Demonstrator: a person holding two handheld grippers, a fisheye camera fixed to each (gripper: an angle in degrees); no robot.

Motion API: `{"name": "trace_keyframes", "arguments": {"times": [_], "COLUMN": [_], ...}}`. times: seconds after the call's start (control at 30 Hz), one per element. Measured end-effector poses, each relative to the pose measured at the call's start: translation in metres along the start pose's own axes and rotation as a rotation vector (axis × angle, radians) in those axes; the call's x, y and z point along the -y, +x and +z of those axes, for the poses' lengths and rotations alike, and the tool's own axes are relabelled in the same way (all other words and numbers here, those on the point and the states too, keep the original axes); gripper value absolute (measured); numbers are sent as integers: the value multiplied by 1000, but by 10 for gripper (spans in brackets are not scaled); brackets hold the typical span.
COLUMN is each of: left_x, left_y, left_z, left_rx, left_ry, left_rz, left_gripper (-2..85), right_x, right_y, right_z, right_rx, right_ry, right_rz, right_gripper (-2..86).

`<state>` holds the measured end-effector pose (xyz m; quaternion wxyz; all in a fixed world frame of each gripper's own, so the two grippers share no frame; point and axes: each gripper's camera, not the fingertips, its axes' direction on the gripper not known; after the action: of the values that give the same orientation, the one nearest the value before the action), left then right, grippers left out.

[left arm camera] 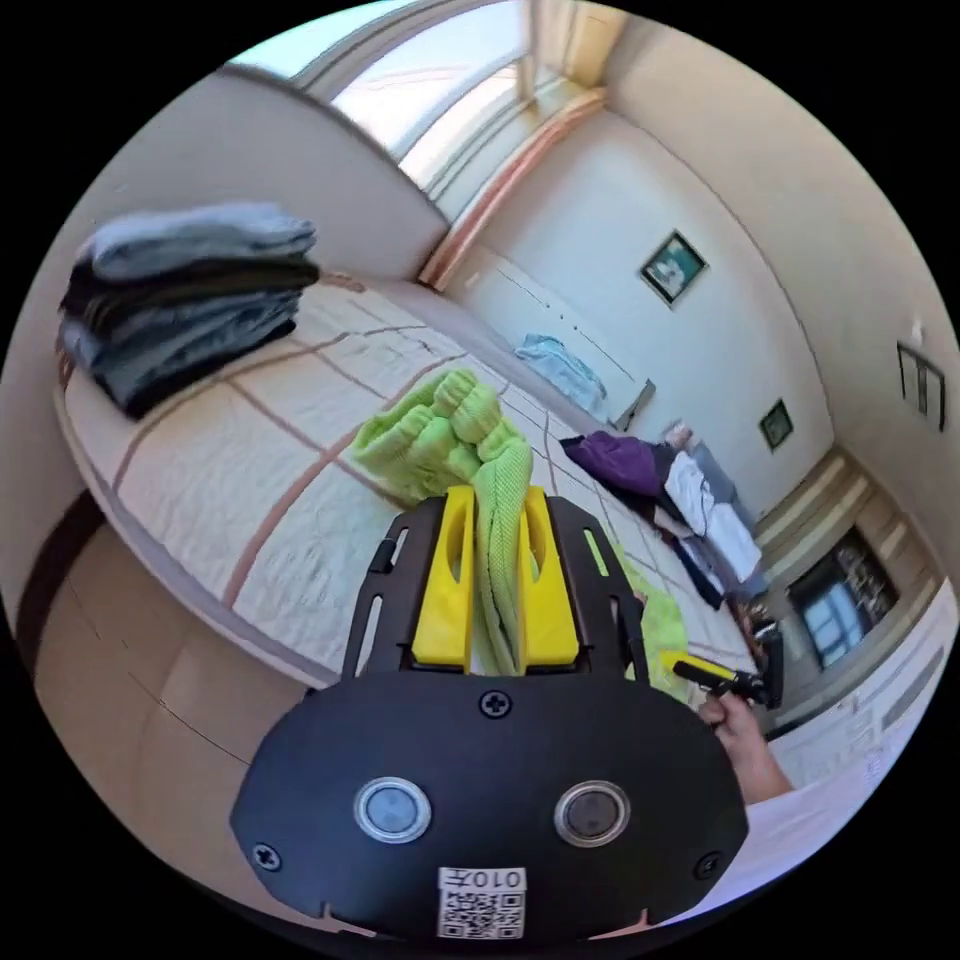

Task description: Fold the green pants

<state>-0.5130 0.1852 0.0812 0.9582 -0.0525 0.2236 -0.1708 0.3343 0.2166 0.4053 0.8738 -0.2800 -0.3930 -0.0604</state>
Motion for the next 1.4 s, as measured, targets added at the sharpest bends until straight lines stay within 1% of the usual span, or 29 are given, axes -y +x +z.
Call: {"name": "trace_keyframes", "arguments": {"times": [0.03,0.07,0.13,0.17,0.2,0.23,0.27,0.3,0.37,0.4,0.43,0.5,0.57,0.63,0.67,0.7,0.73,0.77,0.8,0.87,0.93,1.0,1.07,1.1,1.13,1.17,1.23,1.3,1.4], "left_x": [20,27,27,21,8,-8,-17,-37,-72,-95,-110,-125,-132,-127,-122,-113,-104,-101,-99,-103,-117,-130,-143,-147,-147,-146,-140,-137,-134], "left_y": [54,83,202,228,271,305,318,337,354,360,363,365,365,357,353,341,325,316,298,276,264,262,258,253,248,245,238,234,227], "left_z": [-4,-6,-8,-6,3,21,33,61,116,144,152,145,135,113,106,94,89,89,94,108,122,130,139,144,147,148,150,155,163], "left_rx": [49,70,59,36,-19,-74,-99,-139,-144,-176,-236,-225,-237,-369,-393,-411,-381,-349,-279,-218,-235,-232,-209,-224,-251,-263,-286,-303,-344], "left_ry": [-16,-19,-7,-9,-39,-93,-121,-189,-373,-515,-561,-513,-512,-533,-522,-484,-456,-453,-447,-466,-476,-468,-479,-482,-488,-486,-483,-493,-509], "left_rz": [231,358,844,935,1066,1144,1166,1197,1231,1256,1255,1273,1286,1237,1203,1119,1035,995,932,884,890,912,906,870,825,808,768,766,740], "left_gripper": [38,37,33,32,30,28,27,26,25,25,25,31,47,61,64,68,71,74,79,87,91,92,93,94,96,96,98,98,100], "right_x": [0,1,-1,-4,-6,-12,-19,-22,-33,-36,-43,-52,-53,-45,-35,-30,-17,-1,8,46,73,96,117,120,123,122,115,106,92], "right_y": [7,14,25,34,38,48,59,64,83,86,93,102,106,97,85,79,67,58,55,48,57,70,78,74,59,40,21,26,67], "right_z": [0,-1,-5,-9,-13,-21,-29,-32,-39,-40,-46,-56,-68,-77,-82,-84,-86,-85,-83,-74,-67,-60,-41,-43,-52,-66,-84,-88,-58], "right_rx": [32,60,126,163,177,198,207,205,163,158,154,155,258,309,296,276,223,146,103,-28,-38,50,151,140,79,12,-41,-42,-107], "right_ry": [8,17,45,78,100,149,180,185,144,137,139,154,191,220,234,240,242,223,207,121,71,34,-119,-125,-110,-63,8,11,-106], "right_rz": [16,30,62,94,111,147,189,210,253,255,271,294,289,256,215,191,144,108,90,23,50,98,182,175,110,20,-78,-56,101], "right_gripper": [73,71,69,70,72,74,75,75,75,75,76,79,81,85,89,91,97,106,112,132,140,139,124,120,110,99,90,87,88]}}
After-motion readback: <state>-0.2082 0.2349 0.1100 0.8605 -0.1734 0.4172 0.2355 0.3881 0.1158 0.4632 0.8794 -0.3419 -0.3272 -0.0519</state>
